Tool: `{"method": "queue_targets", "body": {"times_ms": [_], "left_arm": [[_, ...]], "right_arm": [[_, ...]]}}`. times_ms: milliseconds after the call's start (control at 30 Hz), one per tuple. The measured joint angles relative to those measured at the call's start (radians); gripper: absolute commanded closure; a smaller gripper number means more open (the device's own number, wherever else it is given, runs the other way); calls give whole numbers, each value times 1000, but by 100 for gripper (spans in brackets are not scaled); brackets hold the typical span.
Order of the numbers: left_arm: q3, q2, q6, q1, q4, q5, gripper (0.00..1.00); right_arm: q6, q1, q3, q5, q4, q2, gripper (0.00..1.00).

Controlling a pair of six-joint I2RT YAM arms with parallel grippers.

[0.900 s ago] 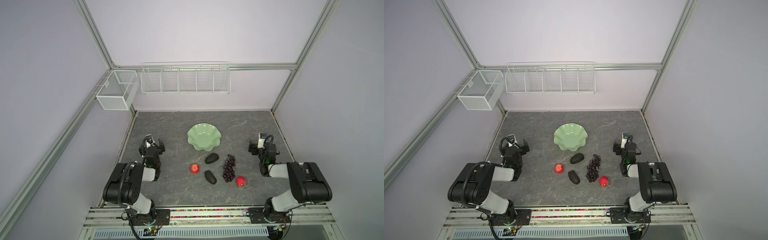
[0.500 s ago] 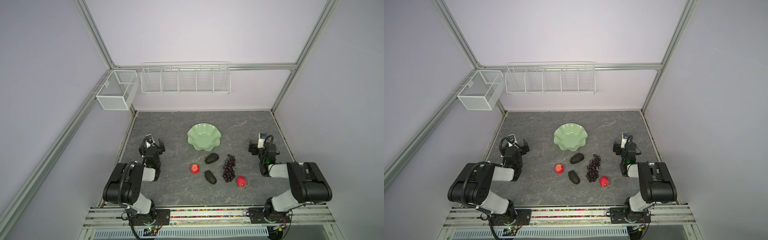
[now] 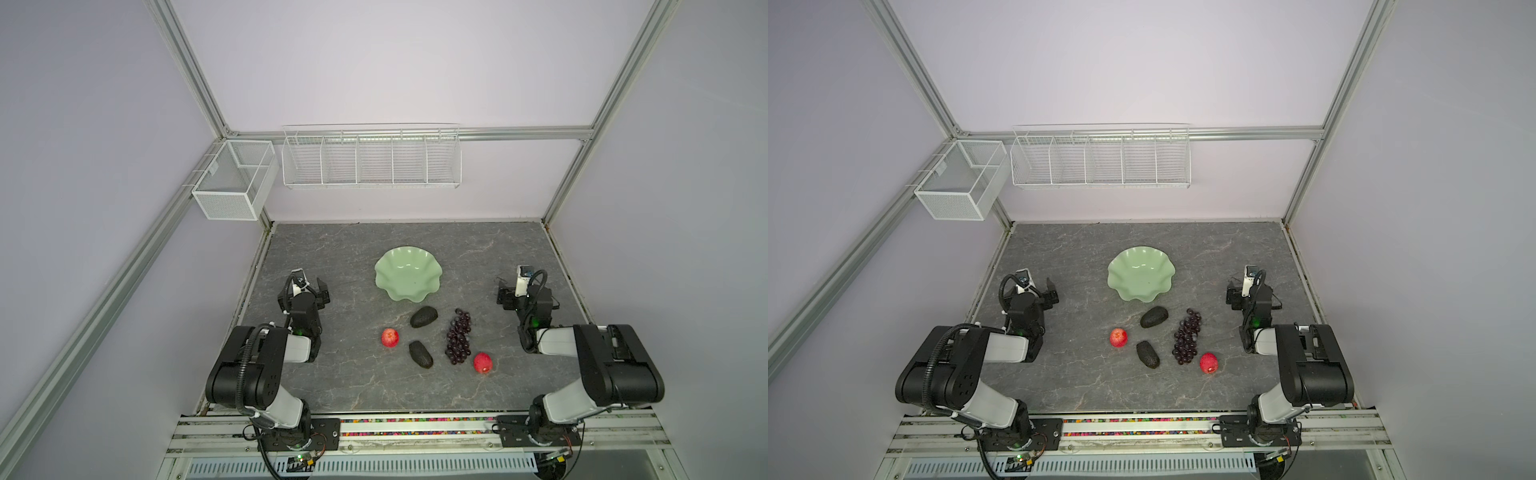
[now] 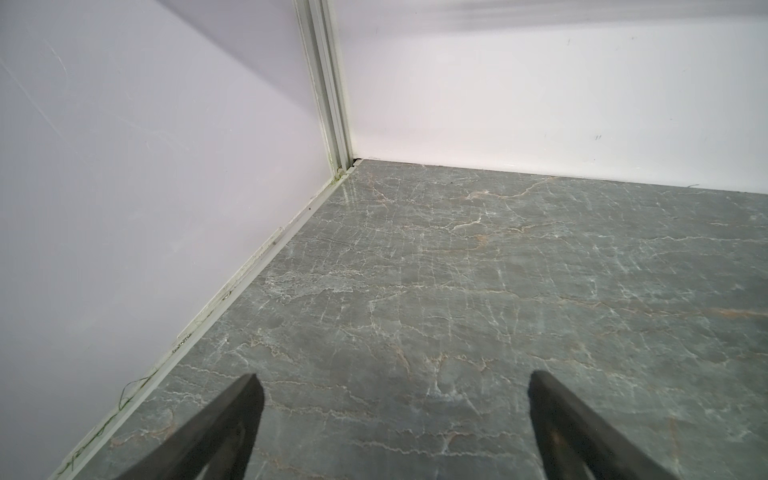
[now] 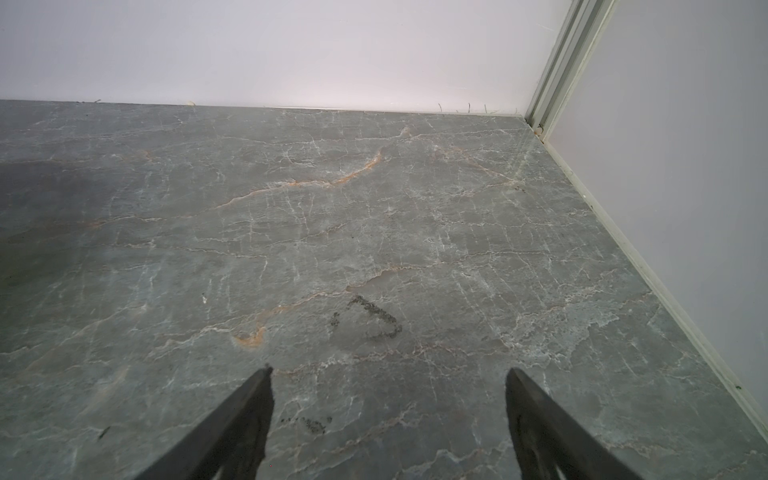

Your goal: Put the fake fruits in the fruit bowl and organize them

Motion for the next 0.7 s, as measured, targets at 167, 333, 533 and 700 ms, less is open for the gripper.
{"method": "queue_targets", "body": {"times_ms": [167, 333, 533, 700], "left_arm": [[0, 0, -1, 0, 5, -7, 1], [-39, -138, 26, -68, -47, -106, 2], [204, -449, -1, -327, -508, -117, 11], [502, -408, -85, -571, -873, 44, 12]], "right_arm": [[0, 0, -11, 2, 2, -10, 12], [9, 27, -61, 39, -150, -240, 12], [122, 170, 182, 52, -621, -521, 12], [237, 345, 232, -26, -901, -616, 12]]}}
